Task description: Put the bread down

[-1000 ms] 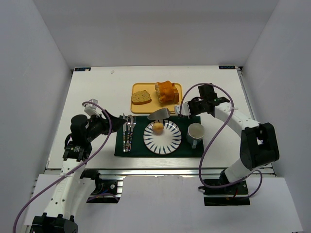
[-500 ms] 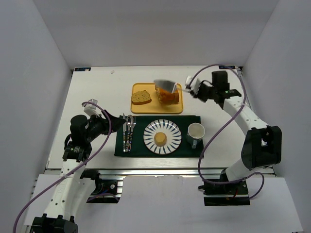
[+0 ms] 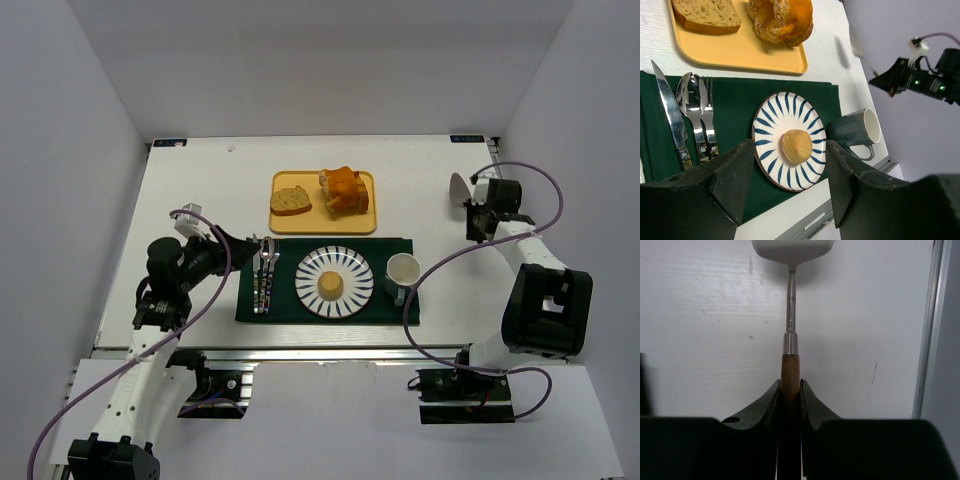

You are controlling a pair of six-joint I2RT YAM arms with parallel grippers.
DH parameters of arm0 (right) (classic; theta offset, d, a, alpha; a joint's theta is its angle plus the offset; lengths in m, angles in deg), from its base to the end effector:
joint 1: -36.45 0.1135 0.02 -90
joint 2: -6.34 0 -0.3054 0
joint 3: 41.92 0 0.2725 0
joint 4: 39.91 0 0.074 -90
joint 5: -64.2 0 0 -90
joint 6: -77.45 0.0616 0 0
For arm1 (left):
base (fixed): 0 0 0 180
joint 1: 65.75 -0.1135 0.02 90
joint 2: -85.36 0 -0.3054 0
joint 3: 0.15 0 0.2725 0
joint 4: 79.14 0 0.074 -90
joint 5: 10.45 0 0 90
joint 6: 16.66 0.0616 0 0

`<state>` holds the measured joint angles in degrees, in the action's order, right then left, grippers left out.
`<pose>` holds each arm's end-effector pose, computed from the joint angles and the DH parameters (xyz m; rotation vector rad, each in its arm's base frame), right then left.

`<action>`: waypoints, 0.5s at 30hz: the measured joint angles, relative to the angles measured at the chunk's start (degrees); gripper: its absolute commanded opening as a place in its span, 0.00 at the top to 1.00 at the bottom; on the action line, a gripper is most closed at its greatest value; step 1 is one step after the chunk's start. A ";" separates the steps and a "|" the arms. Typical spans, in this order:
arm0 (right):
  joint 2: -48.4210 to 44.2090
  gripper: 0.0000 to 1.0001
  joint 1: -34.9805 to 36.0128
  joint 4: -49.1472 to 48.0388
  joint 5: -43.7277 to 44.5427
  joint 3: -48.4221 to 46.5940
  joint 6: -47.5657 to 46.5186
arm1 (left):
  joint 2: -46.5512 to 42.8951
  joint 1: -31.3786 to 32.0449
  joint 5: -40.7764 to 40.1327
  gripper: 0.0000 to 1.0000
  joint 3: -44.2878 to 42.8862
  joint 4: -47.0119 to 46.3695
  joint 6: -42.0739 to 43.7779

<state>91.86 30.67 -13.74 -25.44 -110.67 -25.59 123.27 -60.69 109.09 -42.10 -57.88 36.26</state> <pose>0.3545 -0.0363 0.2470 -0.1441 2.3221 -0.1728 0.1694 -0.0455 0.2826 -0.1705 1.9430 -0.9784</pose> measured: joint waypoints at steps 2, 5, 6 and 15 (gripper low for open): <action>0.35 1.00 -1.42 0.26 1.70 2.36 1.90 | 0.63 0.00 0.17 0.32 0.04 -0.61 0.02; 1.11 1.00 -2.19 0.17 2.47 3.89 3.19 | 1.36 0.00 0.55 0.32 0.04 -1.33 0.15; 1.49 1.00 -2.25 0.09 2.36 3.98 3.26 | 1.44 0.00 0.66 0.32 0.04 -1.36 0.17; 5.79 0.73 -3.61 0.13 -1.33 3.96 2.19 | 1.18 0.00 0.96 0.32 0.57 -2.60 0.15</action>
<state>97.65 27.06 -13.61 -26.78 -106.71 -23.40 124.45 -60.69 110.05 -41.53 -60.48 36.42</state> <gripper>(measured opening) 0.230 0.681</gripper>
